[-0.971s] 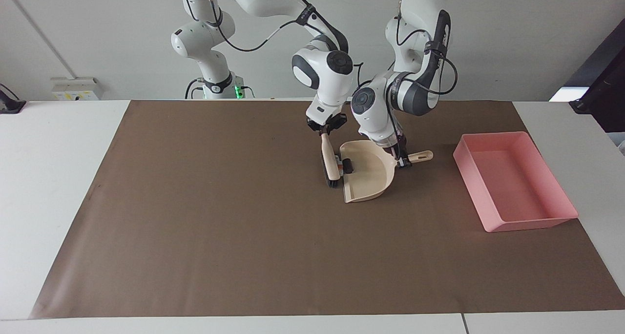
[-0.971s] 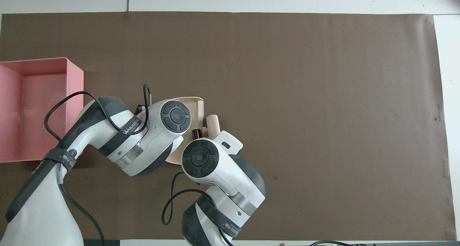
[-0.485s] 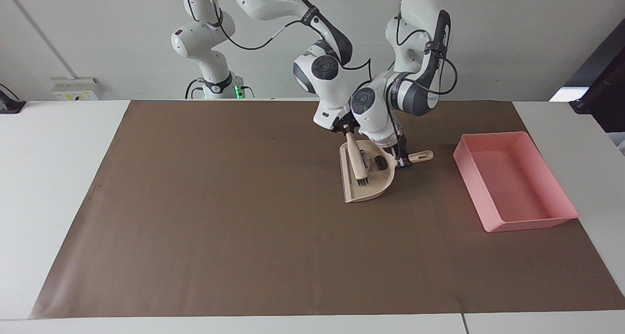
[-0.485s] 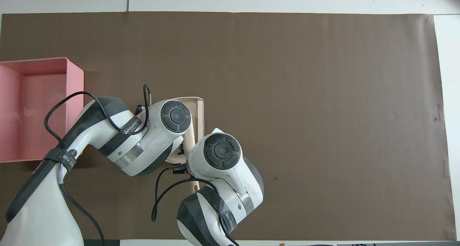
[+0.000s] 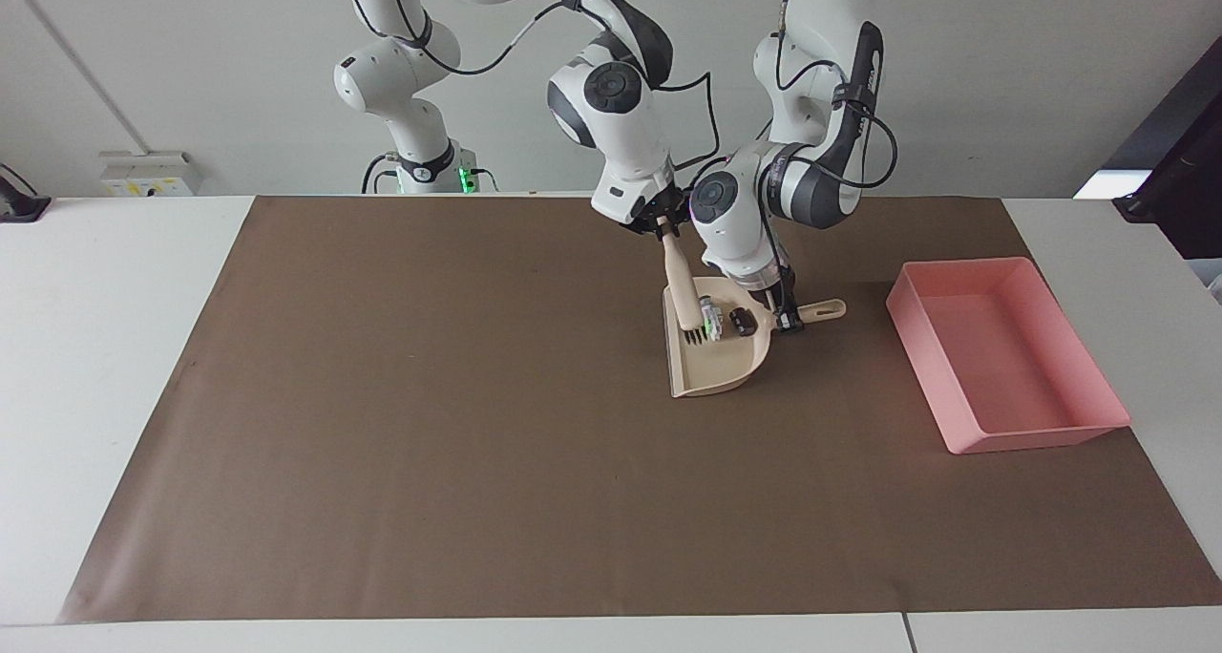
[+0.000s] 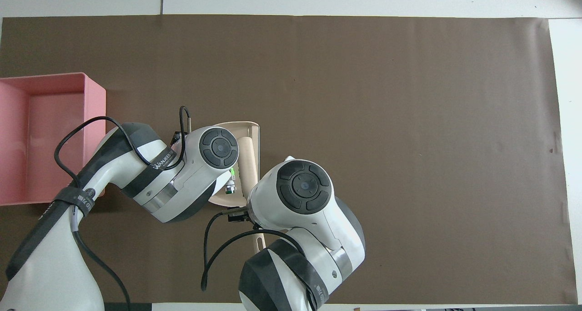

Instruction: Clean e-waste and dump in bin

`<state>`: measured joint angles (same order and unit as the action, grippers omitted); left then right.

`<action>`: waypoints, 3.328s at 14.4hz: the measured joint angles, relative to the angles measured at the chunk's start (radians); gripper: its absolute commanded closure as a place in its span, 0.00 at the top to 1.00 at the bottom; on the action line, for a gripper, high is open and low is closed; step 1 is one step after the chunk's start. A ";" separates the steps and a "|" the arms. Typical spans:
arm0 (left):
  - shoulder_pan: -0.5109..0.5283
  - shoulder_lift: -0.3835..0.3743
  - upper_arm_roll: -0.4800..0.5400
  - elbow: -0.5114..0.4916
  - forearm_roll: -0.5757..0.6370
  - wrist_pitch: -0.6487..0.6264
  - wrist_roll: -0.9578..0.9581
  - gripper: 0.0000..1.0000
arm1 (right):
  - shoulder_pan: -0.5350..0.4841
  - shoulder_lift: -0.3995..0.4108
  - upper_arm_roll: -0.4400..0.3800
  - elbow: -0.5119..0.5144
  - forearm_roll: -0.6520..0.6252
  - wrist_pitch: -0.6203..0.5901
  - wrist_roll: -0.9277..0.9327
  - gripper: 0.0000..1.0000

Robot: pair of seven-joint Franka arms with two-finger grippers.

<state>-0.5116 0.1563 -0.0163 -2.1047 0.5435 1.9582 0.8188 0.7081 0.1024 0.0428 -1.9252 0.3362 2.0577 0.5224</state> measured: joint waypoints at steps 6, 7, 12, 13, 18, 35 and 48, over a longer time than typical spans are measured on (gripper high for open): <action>0.047 -0.036 0.000 -0.020 -0.060 0.064 0.077 0.00 | -0.177 -0.140 -0.001 -0.019 -0.250 -0.309 -0.037 0.00; 0.064 -0.053 0.001 -0.020 -0.074 0.065 0.107 0.00 | -0.221 -0.155 -0.001 -0.020 -0.281 -0.338 -0.074 0.00; 0.188 -0.156 0.007 0.011 -0.185 0.026 0.340 0.00 | -0.521 -0.179 -0.003 -0.046 -0.340 -0.367 -0.284 0.00; 0.217 -0.168 0.010 0.031 -0.210 0.002 0.397 0.00 | -0.587 -0.179 -0.004 -0.065 -0.341 -0.347 -0.335 0.00; 0.424 -0.189 0.017 0.152 -0.265 -0.065 0.654 0.00 | -0.851 -0.186 -0.007 -0.232 -0.342 -0.109 -0.546 0.00; 0.866 -0.106 0.024 0.292 -0.107 0.104 0.901 0.00 | -0.971 -0.208 -0.004 -0.496 -0.330 0.195 -0.746 0.01; 0.850 -0.062 0.011 0.232 0.447 0.149 0.539 0.00 | -0.976 -0.203 0.000 -0.498 -0.324 0.198 -0.734 0.35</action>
<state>0.3389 0.0946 -0.0052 -1.8727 0.9906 2.1072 1.3580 -0.2675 -0.1002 0.0426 -2.4236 0.0117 2.2553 -0.2120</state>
